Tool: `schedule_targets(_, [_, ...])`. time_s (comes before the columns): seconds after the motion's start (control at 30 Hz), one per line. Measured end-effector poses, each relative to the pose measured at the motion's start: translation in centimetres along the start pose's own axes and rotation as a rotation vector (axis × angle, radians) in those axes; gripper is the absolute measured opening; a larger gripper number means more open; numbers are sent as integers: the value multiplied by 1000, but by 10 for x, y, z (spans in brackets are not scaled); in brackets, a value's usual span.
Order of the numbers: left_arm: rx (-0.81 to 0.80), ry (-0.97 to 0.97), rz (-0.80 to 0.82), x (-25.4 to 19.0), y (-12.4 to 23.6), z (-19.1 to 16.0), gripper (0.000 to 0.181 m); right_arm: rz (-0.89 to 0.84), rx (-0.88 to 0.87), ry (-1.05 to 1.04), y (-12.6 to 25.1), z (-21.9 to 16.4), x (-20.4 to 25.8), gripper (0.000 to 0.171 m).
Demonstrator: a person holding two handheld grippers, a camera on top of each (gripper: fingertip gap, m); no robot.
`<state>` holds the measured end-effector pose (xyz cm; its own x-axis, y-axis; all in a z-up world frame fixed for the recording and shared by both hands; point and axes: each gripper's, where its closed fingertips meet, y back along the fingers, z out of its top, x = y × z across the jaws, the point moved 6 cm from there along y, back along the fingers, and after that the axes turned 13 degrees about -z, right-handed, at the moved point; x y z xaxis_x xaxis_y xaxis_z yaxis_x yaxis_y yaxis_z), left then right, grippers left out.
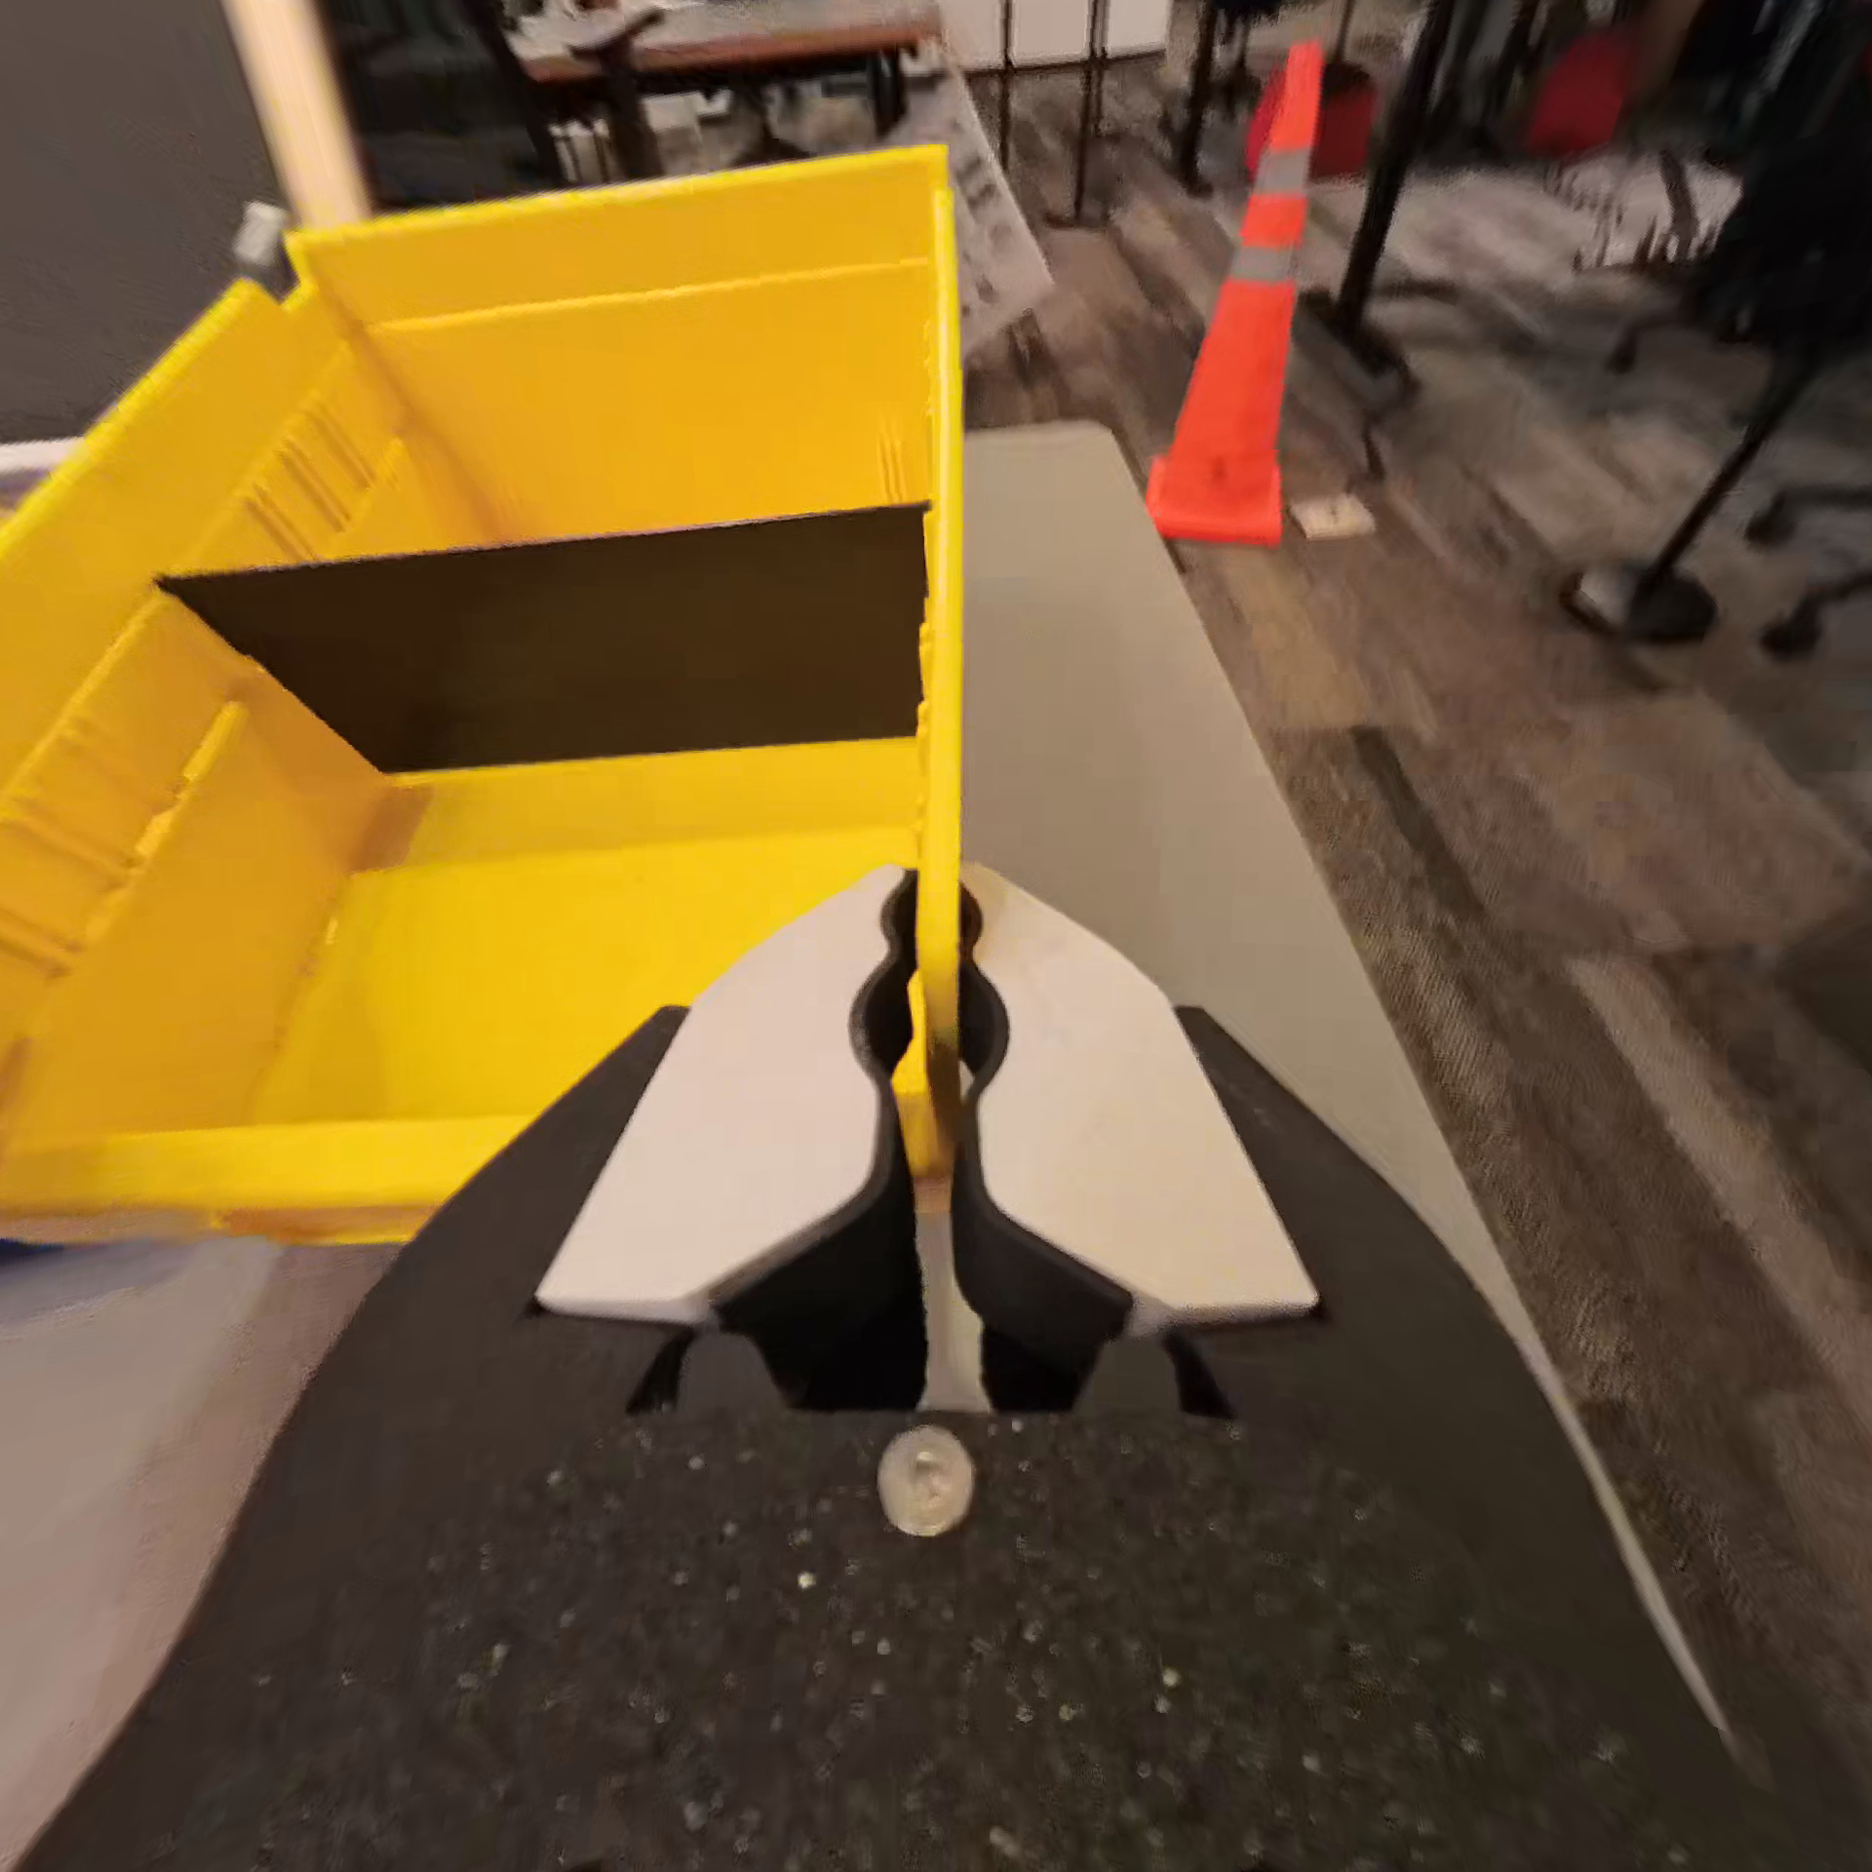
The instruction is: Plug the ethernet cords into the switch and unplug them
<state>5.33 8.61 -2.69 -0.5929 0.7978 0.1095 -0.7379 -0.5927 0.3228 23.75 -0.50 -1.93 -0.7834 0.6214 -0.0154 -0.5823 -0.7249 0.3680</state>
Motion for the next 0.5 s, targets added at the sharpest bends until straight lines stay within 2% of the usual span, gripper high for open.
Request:
schedule_targets(0.1, [54, 9, -13, -27, -35, -28, 5, -8, 42, -52, -28, -34, -30, 3])
schedule_targets(0.2, [91, 50, -15, -22, -51, -47, 5, 33, 82, -23, -52, -50, -26, 4])
schedule_targets(0.3, [87, 46, 13, -9, -60, -53, 5, 24, 105, 48, -71, -58, -12, 4])
schedule_targets(0.5, [77, 30, -80, -6, -54, -56, 10, 78, 103, -70, -81, -61, -9, 4])
